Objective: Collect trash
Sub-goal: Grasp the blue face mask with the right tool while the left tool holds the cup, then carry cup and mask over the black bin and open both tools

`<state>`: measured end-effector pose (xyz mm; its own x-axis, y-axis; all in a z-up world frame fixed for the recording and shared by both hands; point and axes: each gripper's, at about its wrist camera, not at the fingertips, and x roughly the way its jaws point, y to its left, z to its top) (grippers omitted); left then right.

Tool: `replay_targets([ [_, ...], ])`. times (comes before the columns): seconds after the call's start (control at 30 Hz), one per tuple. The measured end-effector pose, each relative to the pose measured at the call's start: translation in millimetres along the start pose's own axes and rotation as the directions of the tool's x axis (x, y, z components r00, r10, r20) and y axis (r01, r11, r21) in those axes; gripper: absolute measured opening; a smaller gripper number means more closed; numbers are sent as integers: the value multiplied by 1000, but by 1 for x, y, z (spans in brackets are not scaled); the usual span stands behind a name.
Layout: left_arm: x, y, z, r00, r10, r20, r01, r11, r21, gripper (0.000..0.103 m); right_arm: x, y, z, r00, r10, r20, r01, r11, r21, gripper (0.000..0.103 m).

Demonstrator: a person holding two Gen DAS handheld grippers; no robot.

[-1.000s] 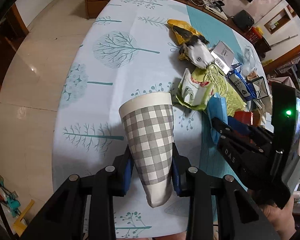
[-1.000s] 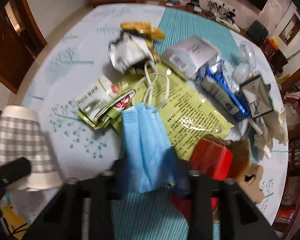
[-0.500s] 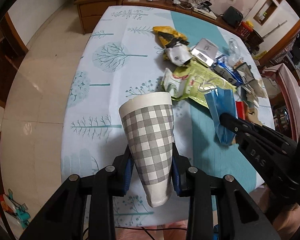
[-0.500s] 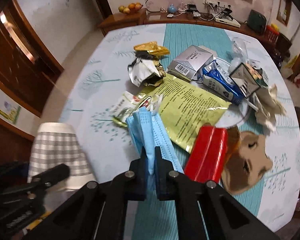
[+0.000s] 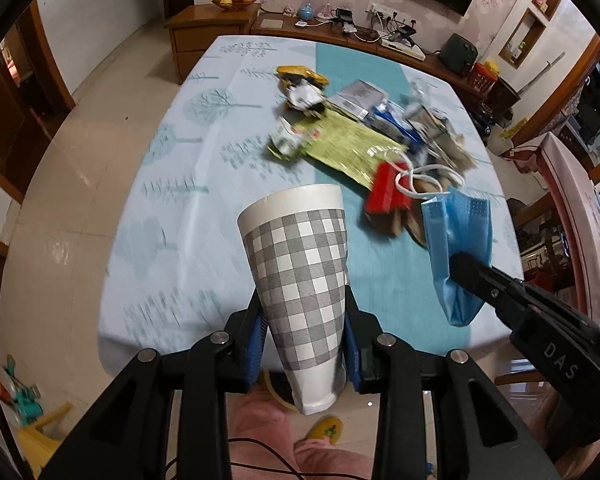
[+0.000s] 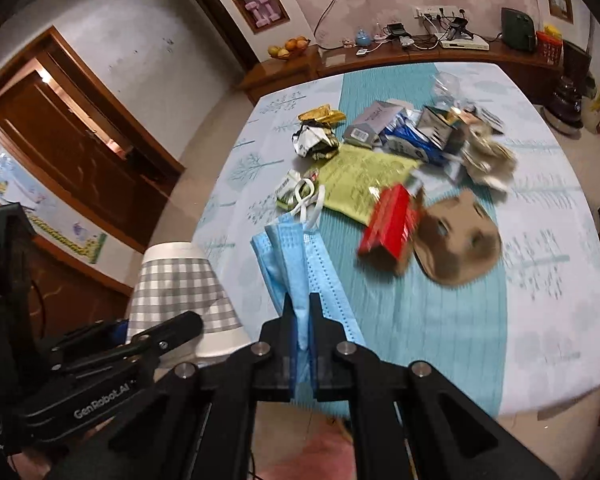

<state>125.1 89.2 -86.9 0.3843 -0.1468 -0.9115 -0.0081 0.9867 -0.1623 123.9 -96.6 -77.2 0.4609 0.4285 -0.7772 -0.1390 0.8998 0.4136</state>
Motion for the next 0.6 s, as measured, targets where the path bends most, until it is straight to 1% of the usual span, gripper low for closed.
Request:
replay_targets([
  [0.17, -8, -28, -49, 1000, -6, -8, 6, 1000, -9, 33, -29, -26, -49, 998, 57, -30, -56, 998, 28, 4],
  [0.27, -5, -40, -79, 999, -5, -41, 4, 1000, -23, 33, -37, -42, -79, 994, 85, -63, -81, 995, 64, 4],
  [0.37, 0, -48, -100, 997, 3, -72, -5, 1000, -16, 33, -38, -55, -108, 989, 104, -101, -94, 990, 101, 4],
  [0.47, 11, -55, -120, 994, 22, -105, -21, 1000, 11, 33, -32, -62, -133, 984, 115, -139, -97, 987, 131, 4],
  [0.6, 37, -55, -144, 988, 29, -149, -23, 999, 40, 34, -12, -72, -166, 977, 114, -179, -84, 982, 169, 4],
])
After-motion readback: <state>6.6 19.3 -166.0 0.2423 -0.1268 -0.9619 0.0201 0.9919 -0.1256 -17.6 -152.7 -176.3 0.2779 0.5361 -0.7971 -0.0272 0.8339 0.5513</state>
